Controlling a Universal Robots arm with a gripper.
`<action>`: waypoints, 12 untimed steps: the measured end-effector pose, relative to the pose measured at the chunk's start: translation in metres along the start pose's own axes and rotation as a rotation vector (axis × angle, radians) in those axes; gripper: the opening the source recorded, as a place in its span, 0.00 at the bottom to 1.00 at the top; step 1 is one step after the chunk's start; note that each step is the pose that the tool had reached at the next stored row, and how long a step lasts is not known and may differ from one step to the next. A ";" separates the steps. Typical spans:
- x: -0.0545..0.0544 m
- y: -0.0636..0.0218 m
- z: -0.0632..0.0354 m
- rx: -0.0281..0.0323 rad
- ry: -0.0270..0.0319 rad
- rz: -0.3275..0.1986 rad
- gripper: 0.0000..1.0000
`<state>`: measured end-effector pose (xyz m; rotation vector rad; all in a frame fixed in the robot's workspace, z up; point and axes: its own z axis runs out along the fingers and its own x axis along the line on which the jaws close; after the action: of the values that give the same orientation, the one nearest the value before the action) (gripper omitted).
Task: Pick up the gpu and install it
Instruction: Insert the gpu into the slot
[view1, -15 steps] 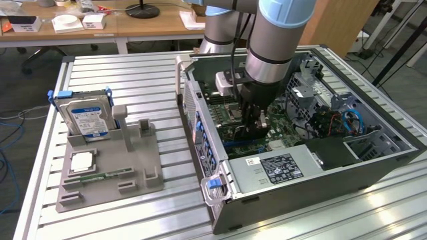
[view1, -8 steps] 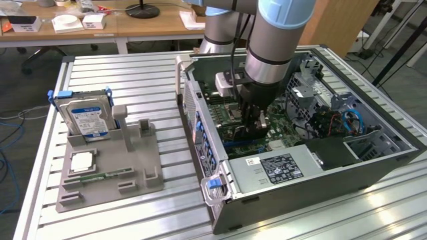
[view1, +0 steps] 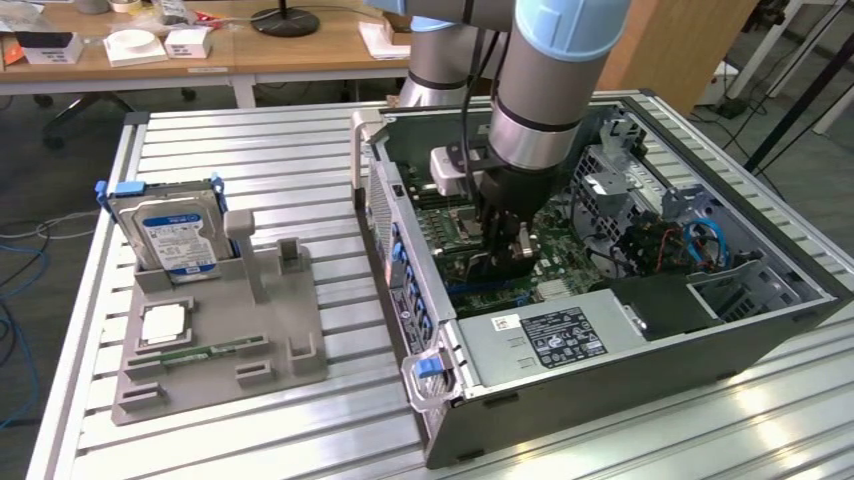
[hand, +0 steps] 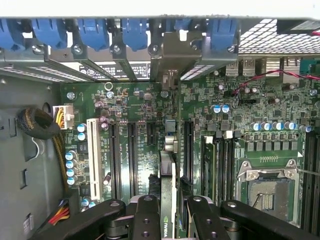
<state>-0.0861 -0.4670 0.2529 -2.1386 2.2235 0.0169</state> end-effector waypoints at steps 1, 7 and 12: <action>0.000 0.0000 0.0005 -0.0001 -0.0001 -0.001 0.26; 0.000 -0.0001 0.0010 0.0004 -0.0019 -0.003 0.26; 0.000 0.0000 0.0023 0.0000 -0.0012 -0.004 0.26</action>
<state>-0.0860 -0.4668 0.2506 -2.1428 2.2182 0.0179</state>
